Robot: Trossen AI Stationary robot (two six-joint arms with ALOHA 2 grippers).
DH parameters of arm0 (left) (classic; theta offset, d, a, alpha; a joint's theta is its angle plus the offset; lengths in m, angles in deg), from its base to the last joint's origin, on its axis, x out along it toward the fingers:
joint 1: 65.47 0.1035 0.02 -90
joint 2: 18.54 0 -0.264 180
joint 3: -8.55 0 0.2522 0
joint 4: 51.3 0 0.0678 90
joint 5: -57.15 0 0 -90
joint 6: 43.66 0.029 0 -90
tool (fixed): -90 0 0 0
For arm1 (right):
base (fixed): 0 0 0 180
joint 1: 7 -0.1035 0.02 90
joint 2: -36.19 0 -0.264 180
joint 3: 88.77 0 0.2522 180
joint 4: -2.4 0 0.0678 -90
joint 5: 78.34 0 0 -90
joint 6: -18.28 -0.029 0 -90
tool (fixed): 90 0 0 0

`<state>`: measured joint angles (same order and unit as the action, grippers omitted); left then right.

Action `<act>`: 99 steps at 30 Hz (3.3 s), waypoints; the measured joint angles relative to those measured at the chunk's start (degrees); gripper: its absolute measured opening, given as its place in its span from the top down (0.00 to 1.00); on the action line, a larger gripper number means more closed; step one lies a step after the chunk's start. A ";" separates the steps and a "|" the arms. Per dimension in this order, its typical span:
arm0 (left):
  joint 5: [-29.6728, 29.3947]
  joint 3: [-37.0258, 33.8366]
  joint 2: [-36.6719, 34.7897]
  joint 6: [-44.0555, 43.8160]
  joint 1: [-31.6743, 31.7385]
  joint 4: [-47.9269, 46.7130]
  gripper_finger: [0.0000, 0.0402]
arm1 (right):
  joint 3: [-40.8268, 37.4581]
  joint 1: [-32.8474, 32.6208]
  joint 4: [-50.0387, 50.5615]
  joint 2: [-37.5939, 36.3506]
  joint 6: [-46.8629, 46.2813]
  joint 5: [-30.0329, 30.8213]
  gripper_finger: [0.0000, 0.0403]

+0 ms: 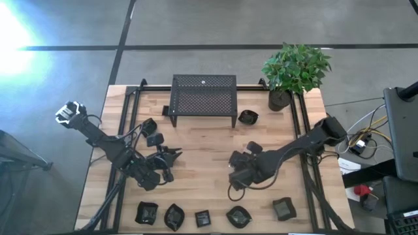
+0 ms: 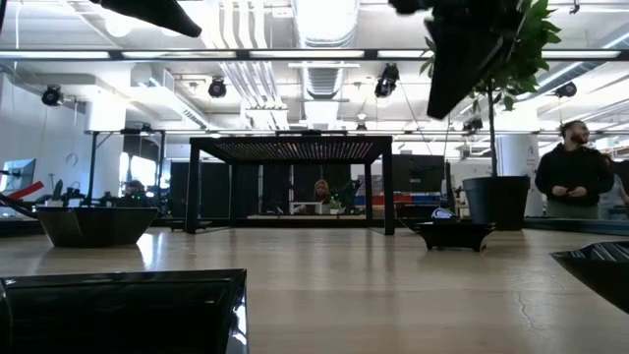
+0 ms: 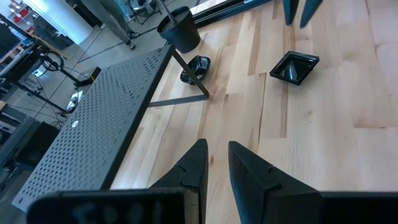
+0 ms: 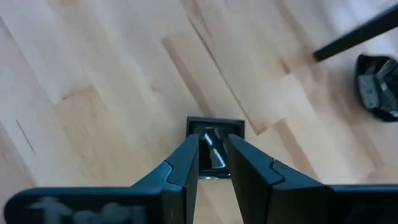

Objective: Pick & Place Mini shaped plates
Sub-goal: Stack the black leaf shaped plate on top of the other black leaf shaped plate

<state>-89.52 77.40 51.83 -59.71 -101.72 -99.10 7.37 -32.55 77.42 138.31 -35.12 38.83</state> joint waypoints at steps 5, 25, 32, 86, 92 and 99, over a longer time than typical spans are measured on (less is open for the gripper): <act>-0.01 0.00 0.00 0.00 0.00 -0.01 0.85 | -0.19 -1.43 0.01 -2.03 0.23 3.30 0.81; 24.67 0.00 0.02 -2.40 -0.09 -0.22 0.85 | -0.34 -4.34 -0.02 -2.88 5.67 4.97 0.82; 28.05 0.00 0.02 -9.92 -0.15 -4.31 0.85 | -0.34 -5.34 -0.09 -3.76 7.15 6.04 0.80; 54.04 0.47 19.80 -3.86 -5.86 8.07 0.85 | -0.30 -11.71 -0.55 -4.67 5.37 5.43 0.83; 54.02 0.14 21.05 0.30 -5.86 13.71 0.85 | -0.30 -11.71 -0.57 -4.67 5.37 5.47 0.83; 54.23 0.07 23.66 1.82 -5.84 15.43 0.85 | -0.30 -11.71 -0.61 -4.67 5.37 5.56 0.83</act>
<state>-35.28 77.46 75.49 -57.89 -107.56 -83.67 7.07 -44.25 76.81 133.64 -29.75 44.39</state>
